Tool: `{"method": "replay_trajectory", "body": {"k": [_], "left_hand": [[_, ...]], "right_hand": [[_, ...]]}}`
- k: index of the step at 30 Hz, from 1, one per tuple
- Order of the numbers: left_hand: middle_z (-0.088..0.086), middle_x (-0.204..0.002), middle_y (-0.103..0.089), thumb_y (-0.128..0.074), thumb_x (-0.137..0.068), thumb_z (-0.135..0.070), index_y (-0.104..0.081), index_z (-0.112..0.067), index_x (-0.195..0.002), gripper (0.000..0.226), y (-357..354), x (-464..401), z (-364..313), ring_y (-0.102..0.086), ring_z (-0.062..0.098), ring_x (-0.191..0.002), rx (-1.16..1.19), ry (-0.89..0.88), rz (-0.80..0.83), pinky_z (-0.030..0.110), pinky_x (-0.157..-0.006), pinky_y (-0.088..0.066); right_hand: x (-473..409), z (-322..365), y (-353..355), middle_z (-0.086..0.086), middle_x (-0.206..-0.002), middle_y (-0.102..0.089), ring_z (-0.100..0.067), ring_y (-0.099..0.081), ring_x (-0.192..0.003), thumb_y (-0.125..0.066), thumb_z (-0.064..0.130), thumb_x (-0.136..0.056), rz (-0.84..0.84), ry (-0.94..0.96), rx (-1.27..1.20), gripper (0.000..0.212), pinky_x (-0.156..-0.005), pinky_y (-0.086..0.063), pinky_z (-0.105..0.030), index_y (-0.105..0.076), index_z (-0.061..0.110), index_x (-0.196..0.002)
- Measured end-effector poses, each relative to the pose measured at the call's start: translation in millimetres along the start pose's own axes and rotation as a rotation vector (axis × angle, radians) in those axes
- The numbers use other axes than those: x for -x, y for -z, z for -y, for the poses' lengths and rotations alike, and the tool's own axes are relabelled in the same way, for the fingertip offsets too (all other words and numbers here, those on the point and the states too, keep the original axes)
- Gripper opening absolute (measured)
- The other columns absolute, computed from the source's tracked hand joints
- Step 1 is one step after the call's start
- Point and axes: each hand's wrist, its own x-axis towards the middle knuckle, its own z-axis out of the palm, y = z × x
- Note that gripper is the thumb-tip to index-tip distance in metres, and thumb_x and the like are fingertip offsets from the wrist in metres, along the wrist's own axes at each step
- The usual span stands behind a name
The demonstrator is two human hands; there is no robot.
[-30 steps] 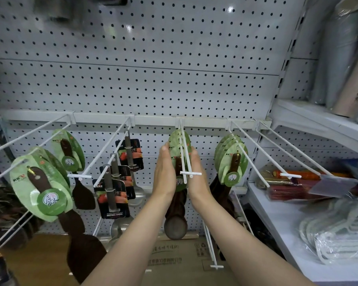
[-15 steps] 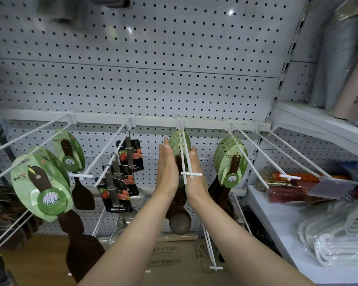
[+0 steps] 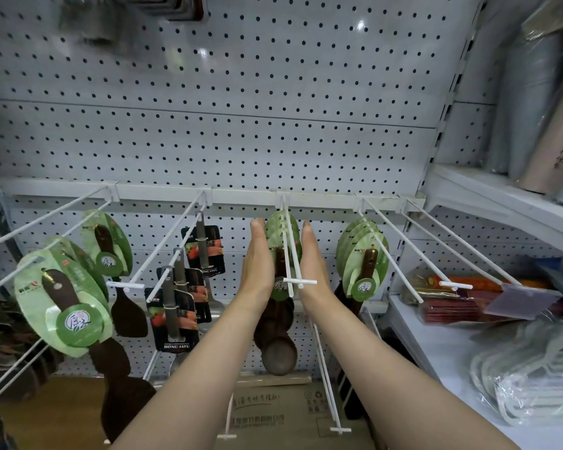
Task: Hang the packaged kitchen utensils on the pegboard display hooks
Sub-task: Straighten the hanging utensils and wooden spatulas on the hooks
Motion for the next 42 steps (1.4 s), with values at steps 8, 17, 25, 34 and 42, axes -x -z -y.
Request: {"method": "replay_trajectory", "body": {"k": [8,17,25,34,42], "left_hand": [[-0.009,-0.134,-0.064,-0.021,-0.068,-0.096,-0.052,-0.043,-0.141,0.096,0,5,-10,-0.058,0.012,-0.126,-0.038,0.031,-0.008,0.043,-0.116,-0.038],[-0.010,-0.130,-0.067,-0.022,-0.069,-0.095,-0.060,-0.054,-0.123,0.078,3,12,-13,-0.061,0.010,-0.122,-0.007,0.019,0.029,0.043,-0.114,-0.041],[-0.019,-0.158,-0.032,-0.019,-0.084,-0.088,-0.028,-0.042,-0.156,0.085,3,27,-17,-0.034,0.007,-0.145,0.028,0.040,-0.015,0.037,-0.122,-0.025],[-0.018,-0.159,-0.029,-0.007,-0.103,-0.058,-0.023,-0.040,-0.158,0.060,9,60,15,-0.028,-0.006,-0.126,0.094,0.088,-0.048,0.020,-0.102,-0.021],[-0.012,-0.159,-0.036,-0.009,-0.099,-0.065,-0.024,-0.038,-0.158,0.066,9,64,32,-0.035,0.005,-0.143,0.097,0.103,0.000,0.017,-0.101,-0.031]], "right_hand": [[-21,-13,1,0.017,-0.154,-0.046,-0.006,-0.038,-0.145,-0.038,0.099,-0.072,0.042,-0.035,0.018,0.089,-0.123,-0.025,-0.045,-0.044,0.050,-0.146],[-3,3,-4,0.009,-0.143,-0.059,-0.011,-0.052,-0.136,-0.043,0.089,-0.081,0.040,-0.005,-0.079,0.074,-0.118,-0.036,-0.046,-0.057,0.044,-0.138],[22,16,-3,0.016,-0.160,-0.037,-0.004,-0.032,-0.148,-0.037,0.090,-0.083,-0.012,-0.043,-0.082,0.087,-0.125,-0.022,-0.045,-0.037,0.040,-0.154],[60,4,10,0.021,-0.153,-0.039,0.007,-0.040,-0.131,-0.028,0.053,-0.107,-0.073,-0.060,-0.139,0.055,-0.114,-0.026,-0.024,-0.033,0.031,-0.157],[84,0,5,0.035,-0.094,-0.059,0.030,-0.055,-0.071,-0.028,0.038,-0.111,-0.097,-0.108,-0.125,0.029,-0.061,-0.040,0.005,-0.056,0.044,-0.108]]}}
